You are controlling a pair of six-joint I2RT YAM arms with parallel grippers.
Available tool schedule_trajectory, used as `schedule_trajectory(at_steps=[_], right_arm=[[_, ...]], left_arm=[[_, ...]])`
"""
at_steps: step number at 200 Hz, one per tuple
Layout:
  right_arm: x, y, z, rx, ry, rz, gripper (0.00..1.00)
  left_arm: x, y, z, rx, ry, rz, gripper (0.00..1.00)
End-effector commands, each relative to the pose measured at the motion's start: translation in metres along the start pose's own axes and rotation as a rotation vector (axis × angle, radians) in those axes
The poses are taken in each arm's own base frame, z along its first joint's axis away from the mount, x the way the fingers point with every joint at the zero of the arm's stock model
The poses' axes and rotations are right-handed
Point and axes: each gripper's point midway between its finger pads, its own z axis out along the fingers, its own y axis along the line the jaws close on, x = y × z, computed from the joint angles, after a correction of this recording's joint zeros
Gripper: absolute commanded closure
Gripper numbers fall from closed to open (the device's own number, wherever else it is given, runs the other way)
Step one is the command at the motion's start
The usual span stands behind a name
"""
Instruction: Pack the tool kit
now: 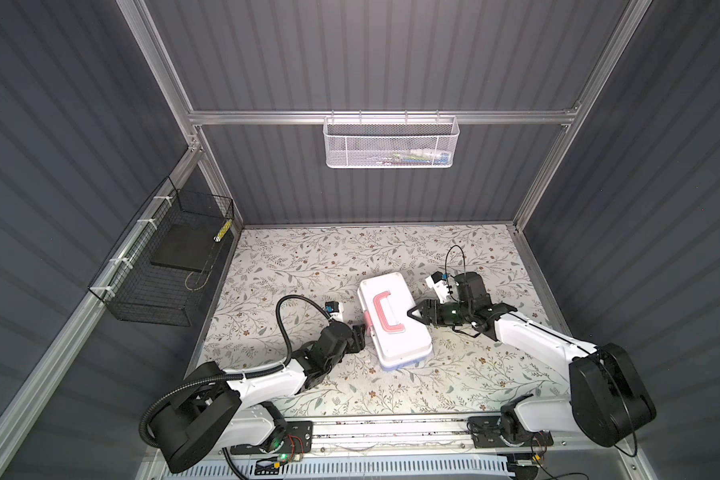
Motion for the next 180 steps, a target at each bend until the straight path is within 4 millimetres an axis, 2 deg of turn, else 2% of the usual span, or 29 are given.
schedule_trajectory(at_steps=[1, 42, 105, 145, 180], right_arm=[[0.010, 0.002, 0.005, -0.036, 0.028, 0.014, 0.38], [0.010, 0.003, 0.004, -0.034, 0.032, 0.009, 0.38], [0.009, 0.003, 0.004, -0.034, 0.033, 0.011, 0.38], [0.008, 0.005, 0.003, -0.035, 0.027, 0.003, 0.38], [0.010, 0.004, 0.003, -0.035, 0.035, 0.007, 0.38]], left_arm=[[-0.010, -0.023, -0.002, 0.112, -0.033, -0.061, 0.29], [-0.018, -0.010, -0.010, 0.135, -0.085, -0.130, 0.30], [-0.020, -0.017, -0.008, 0.223, -0.070, -0.217, 0.31], [-0.012, -0.023, -0.004, 0.265, -0.025, -0.293, 0.34], [-0.013, -0.028, -0.009, 0.316, -0.026, -0.356, 0.37]])
